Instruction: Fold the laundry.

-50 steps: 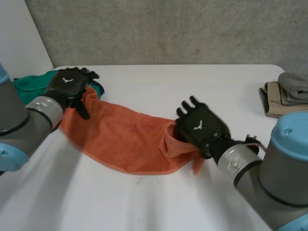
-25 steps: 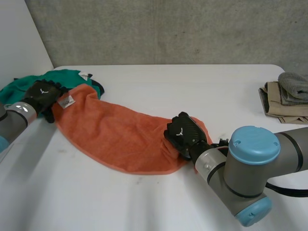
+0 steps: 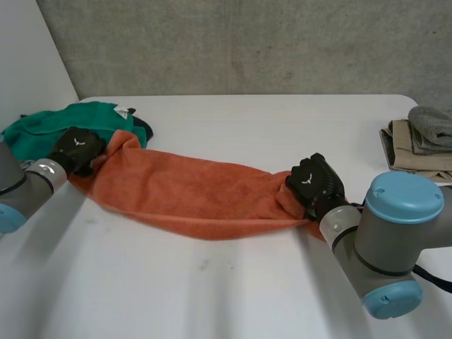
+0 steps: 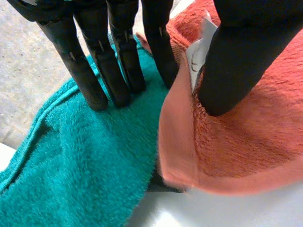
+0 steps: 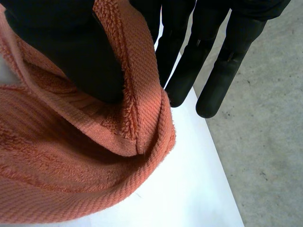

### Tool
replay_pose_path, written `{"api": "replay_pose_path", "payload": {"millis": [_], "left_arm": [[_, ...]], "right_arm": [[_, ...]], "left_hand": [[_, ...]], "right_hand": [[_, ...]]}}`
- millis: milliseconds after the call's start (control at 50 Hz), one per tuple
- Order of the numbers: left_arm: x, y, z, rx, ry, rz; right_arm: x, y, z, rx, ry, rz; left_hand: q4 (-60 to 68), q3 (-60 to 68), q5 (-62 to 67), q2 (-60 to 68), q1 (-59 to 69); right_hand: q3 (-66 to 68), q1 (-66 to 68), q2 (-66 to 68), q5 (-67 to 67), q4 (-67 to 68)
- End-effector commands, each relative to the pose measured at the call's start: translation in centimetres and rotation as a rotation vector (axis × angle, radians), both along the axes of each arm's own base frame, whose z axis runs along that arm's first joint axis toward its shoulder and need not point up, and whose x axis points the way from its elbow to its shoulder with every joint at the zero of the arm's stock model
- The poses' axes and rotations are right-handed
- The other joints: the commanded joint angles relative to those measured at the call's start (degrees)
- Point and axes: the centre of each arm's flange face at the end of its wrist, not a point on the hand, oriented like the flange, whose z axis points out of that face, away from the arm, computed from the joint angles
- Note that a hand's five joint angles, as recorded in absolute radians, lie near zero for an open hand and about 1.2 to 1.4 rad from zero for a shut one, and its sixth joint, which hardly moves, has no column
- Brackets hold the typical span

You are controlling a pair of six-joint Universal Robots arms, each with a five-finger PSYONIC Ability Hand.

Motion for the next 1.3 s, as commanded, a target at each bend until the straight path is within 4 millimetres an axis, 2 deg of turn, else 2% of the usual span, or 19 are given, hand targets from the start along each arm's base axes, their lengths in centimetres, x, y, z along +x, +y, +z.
{"api": "replay_pose_path", "payload": {"millis": [20, 40, 80, 100, 260, 320, 400, 540, 640, 760, 840, 920, 980, 1000, 1100, 1120, 1160, 1220, 1300], "left_arm": [[-1.2, 0.2, 0.4, -0.034, -0.011, 0.046], [-1.2, 0.4, 0.7, -0.034, -0.011, 0.063], [-1.3, 1.4, 5.0, -0.097, 0.0, 0.112], [-1.3, 1.7, 5.5, -0.1, 0.003, 0.117], [-3.9, 10.1, 16.8, -0.214, 0.26, 0.073], [-3.9, 13.2, 19.1, -0.204, 0.32, 0.071], [-3.5, 16.0, 19.6, -0.11, 0.331, 0.106], [-5.3, 19.7, 17.6, 0.128, 0.317, 0.112], [-5.9, 18.5, 14.2, 0.225, 0.273, 0.159], [-7.3, 15.5, 10.4, 0.308, 0.225, 0.192], [-9.7, 12.9, 10.0, 0.262, 0.22, 0.187], [-11.3, 9.5, 13.7, 0.09, 0.276, 0.202], [-12.1, 7.1, 19.3, -0.117, 0.377, 0.185], [-12.3, 6.4, 22.8, -0.243, 0.446, 0.167], [-12.2, 6.4, 30.6, -0.562, 0.602, 0.145], [-12.1, 6.5, 31.2, -0.593, 0.619, 0.152], [-11.7, 6.3, 32.0, -0.652, 0.657, 0.187], [-11.7, 6.3, 32.0, -0.663, 0.674, 0.21], [-12.0, 6.1, 28.9, -0.551, 0.62, 0.233]], "right_arm": [[-0.7, -0.6, 0.7, -0.014, -0.003, -0.044], [-0.9, -0.8, 1.2, -0.026, -0.007, -0.058], [-1.5, -1.3, 2.7, -0.057, -0.016, -0.091], [-2.2, -1.5, 4.4, -0.084, -0.025, -0.122], [-5.9, -2.6, 11.8, -0.138, -0.042, -0.245], [-7.9, -2.6, 15.1, -0.144, -0.043, -0.296], [-9.8, -2.0, 17.2, -0.085, 0.0, -0.349], [-12.6, -0.7, 16.7, 0.15, 0.135, -0.403], [-12.9, -1.7, 14.4, 0.226, 0.161, -0.379], [-12.7, -4.5, 8.5, 0.403, 0.227, -0.383], [-12.4, -7.3, 8.6, 0.353, 0.194, -0.41], [-11.8, -11.8, 11.3, 0.159, 0.049, -0.46], [-11.3, -14.8, 15.1, -0.051, -0.119, -0.478], [-11.2, -15.3, 16.2, -0.11, -0.17, -0.475], [-10.8, -16.9, 22.7, -0.46, -0.465, -0.423], [-10.9, -16.5, 24.5, -0.541, -0.534, -0.406], [-10.9, -16.0, 25.3, -0.579, -0.57, -0.396], [-10.8, -15.5, 24.9, -0.557, -0.577, -0.39], [-10.0, -15.0, 23.0, -0.471, -0.551, -0.387]], "left_hand": [[27.09, 27.43, 27.42, 27.51, 26.72], [27.09, 27.43, 27.42, 27.51, 26.72], [27.09, 27.43, 27.42, 27.51, 26.72], [27.09, 27.43, 27.42, 27.51, 26.72], [27.09, 27.43, 27.42, 27.51, 26.72], [27.09, 27.43, 27.42, 27.51, 26.72], [27.09, 27.43, 27.42, 27.51, 26.72], [27.09, 27.43, 27.42, 27.51, 26.72], [27.09, 27.43, 27.42, 27.51, 26.72], [27.09, 27.43, 27.42, 27.51, 26.72], [27.09, 27.43, 27.42, 27.51, 26.72], [27.09, 27.43, 27.42, 27.51, 26.72], [27.09, 27.43, 27.42, 27.51, 26.72], [27.09, 27.43, 27.42, 27.51, 26.72], [27.09, 27.43, 27.42, 27.51, 26.72], [27.09, 27.43, 27.42, 27.51, 26.72], [27.09, 27.43, 27.42, 27.51, 26.72], [27.09, 27.43, 27.42, 27.51, 26.72], [27.09, 27.43, 27.42, 27.51, 26.72]], "right_hand": [[12.09, 15.79, 12.46, 15.19, 11.52], [12.09, 15.79, 12.46, 15.19, 11.52], [12.09, 15.79, 12.46, 15.19, 11.52], [12.09, 15.79, 12.46, 15.19, 11.52], [12.09, 15.79, 12.46, 15.19, 11.52], [12.09, 15.79, 12.46, 15.19, 11.52], [12.09, 15.79, 12.46, 15.19, 11.52], [12.09, 15.79, 12.46, 15.19, 11.52], [12.09, 15.79, 12.46, 15.19, 11.52], [12.09, 15.79, 12.46, 15.19, 11.52], [12.09, 15.79, 12.46, 15.19, 11.52], [12.09, 15.79, 12.46, 15.19, 11.52], [12.09, 15.79, 12.46, 15.19, 11.52], [12.09, 15.79, 12.46, 15.19, 11.52], [12.09, 15.79, 12.46, 15.19, 11.52], [12.09, 15.79, 12.46, 15.19, 11.52], [12.09, 15.79, 12.46, 15.19, 11.52], [12.09, 15.79, 12.46, 15.19, 11.52], [12.09, 15.79, 12.46, 15.19, 11.52]]}}
